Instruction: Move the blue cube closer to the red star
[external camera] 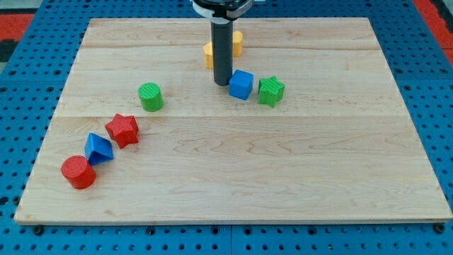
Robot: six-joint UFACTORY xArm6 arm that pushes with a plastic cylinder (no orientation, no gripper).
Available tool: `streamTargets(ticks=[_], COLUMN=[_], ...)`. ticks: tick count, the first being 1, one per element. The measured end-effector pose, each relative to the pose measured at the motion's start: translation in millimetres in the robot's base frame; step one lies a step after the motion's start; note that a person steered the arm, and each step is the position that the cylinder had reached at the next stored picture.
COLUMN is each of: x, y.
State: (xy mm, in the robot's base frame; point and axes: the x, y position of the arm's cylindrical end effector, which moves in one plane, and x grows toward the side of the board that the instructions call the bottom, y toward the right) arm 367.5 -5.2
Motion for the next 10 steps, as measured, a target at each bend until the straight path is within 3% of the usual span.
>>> streamTargets(ticks=[2, 3, 5, 6, 7, 8, 10], x=[-41, -35, 6, -31, -36, -6, 25], y=[53, 78, -30, -25, 17, 19, -75])
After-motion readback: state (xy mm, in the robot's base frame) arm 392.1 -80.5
